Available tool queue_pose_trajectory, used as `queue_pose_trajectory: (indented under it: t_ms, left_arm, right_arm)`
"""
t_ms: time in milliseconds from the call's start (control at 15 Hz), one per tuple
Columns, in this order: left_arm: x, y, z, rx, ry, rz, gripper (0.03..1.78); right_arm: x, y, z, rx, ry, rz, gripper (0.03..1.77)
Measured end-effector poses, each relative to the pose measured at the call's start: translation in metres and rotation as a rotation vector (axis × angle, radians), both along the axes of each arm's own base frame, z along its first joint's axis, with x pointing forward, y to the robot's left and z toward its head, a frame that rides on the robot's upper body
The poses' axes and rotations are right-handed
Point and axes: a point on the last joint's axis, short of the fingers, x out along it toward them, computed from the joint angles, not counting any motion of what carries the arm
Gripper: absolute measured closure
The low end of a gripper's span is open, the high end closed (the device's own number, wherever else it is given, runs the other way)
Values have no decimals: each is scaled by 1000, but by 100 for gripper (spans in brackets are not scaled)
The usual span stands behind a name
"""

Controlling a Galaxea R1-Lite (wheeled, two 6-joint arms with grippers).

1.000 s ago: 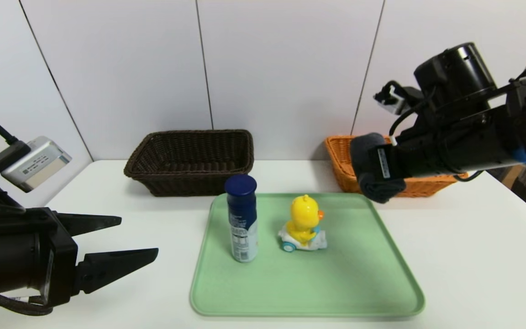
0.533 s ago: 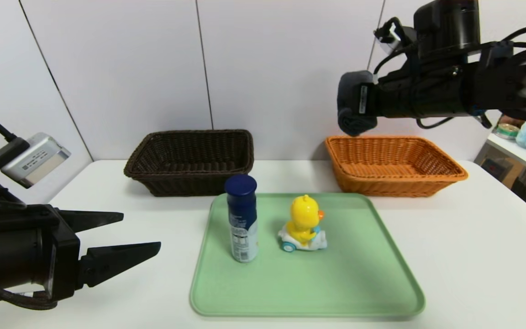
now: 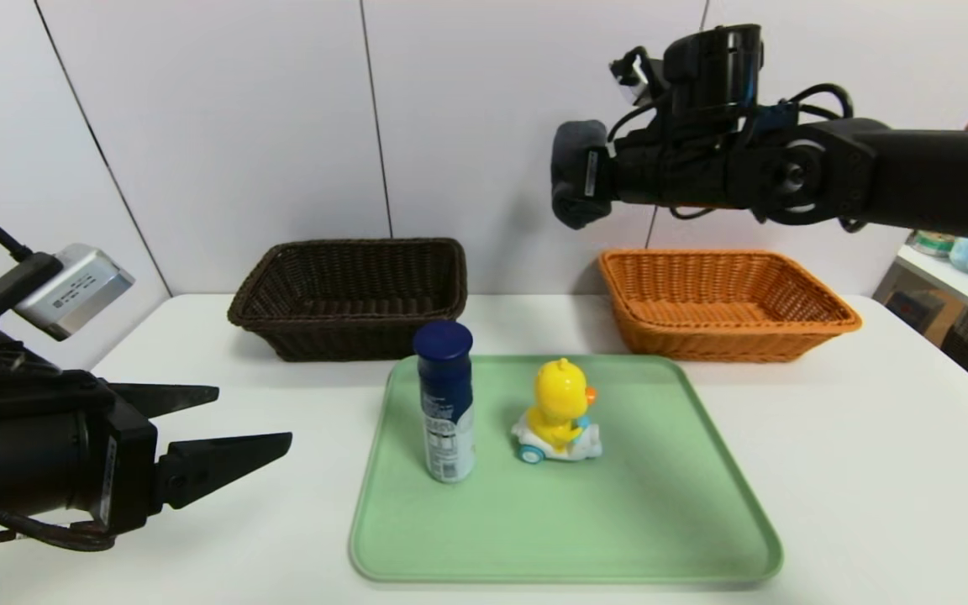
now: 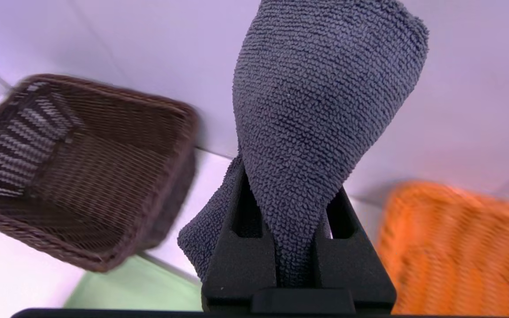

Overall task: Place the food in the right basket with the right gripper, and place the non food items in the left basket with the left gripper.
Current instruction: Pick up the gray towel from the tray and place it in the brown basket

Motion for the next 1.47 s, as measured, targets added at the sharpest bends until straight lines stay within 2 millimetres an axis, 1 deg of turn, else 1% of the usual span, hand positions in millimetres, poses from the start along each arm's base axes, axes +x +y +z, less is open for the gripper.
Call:
queue_pose_trajectory:
  t_ms: [133, 400, 600, 800, 933, 1067, 1467]
  left_arm:
    - [0, 0, 0, -3, 2, 5, 12]
    - [0, 0, -3, -6, -3, 6, 12]
    - [0, 0, -4, -13, 5, 12, 12]
    - [-1, 1, -4, -15, -1, 13, 12]
    - [-2, 1, -6, -19, -12, 13, 12]
    - [-2, 1, -8, -24, -23, 14, 12]
    - [-5, 2, -8, -36, -21, 19, 12]
  right_arm:
    - [9, 19, -12, 2, -46, 89, 157]
    - [16, 46, -36, 10, -65, 243, 157]
    - [17, 66, -53, -24, -87, 316, 157]
    - [12, 90, -69, -31, -82, 383, 157]
    - [7, 102, -74, -50, -92, 416, 157]
    - [3, 108, -75, -56, -105, 456, 157]
    - [-1, 117, -75, -59, -136, 488, 157]
